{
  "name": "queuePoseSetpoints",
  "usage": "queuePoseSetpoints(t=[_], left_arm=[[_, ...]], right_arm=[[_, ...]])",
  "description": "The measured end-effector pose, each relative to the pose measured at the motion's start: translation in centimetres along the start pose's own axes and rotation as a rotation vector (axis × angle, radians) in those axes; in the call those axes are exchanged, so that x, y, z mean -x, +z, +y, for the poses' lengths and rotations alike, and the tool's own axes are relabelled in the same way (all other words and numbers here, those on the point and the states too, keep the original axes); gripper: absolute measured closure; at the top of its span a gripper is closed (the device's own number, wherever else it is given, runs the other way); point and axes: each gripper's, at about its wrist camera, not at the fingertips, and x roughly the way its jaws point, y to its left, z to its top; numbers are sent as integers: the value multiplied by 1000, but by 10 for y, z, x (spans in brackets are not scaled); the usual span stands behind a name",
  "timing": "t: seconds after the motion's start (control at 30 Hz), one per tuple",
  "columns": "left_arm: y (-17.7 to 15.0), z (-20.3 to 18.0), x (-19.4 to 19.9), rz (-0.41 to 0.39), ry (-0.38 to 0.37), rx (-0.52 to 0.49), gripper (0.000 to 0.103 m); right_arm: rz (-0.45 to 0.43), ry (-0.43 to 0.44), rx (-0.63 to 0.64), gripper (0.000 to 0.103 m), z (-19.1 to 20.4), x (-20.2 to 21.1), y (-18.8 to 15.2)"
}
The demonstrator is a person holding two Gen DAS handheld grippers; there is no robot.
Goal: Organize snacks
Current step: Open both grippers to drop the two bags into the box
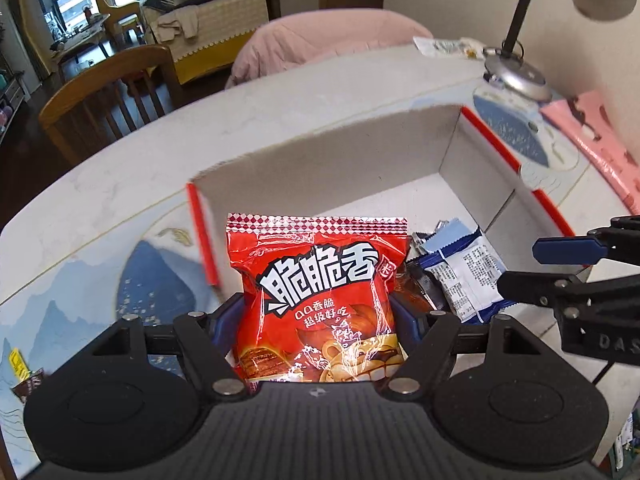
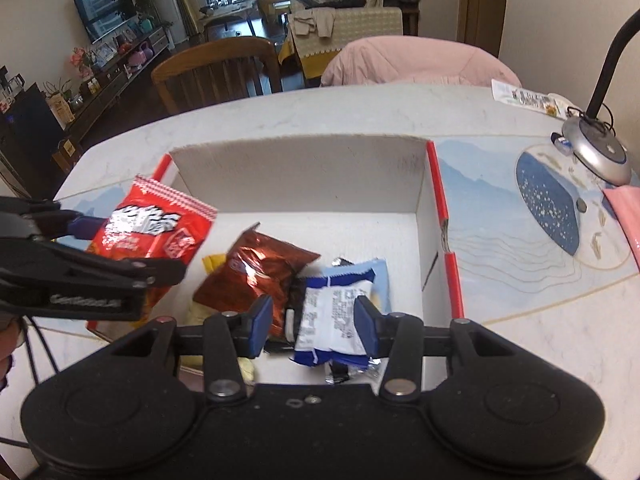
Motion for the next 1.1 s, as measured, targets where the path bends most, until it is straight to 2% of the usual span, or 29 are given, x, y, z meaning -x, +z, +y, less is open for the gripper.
queuePoseSetpoints(t=[0.2, 0.5, 0.87, 1.1], left_arm=[[0, -15, -19, 33, 4, -27, 27], [-9, -15, -22, 53, -16, 0, 27], [-23, 0, 22, -38, -43, 19, 27], [-35, 20, 58, -102, -68, 56, 27]], right_arm=[[15, 24, 8, 58, -8, -5, -5], [18, 42, 21, 51, -10, -3, -8], [-47, 65, 59, 40, 16, 29, -10], [-92, 86, 81, 33, 45, 49, -9]])
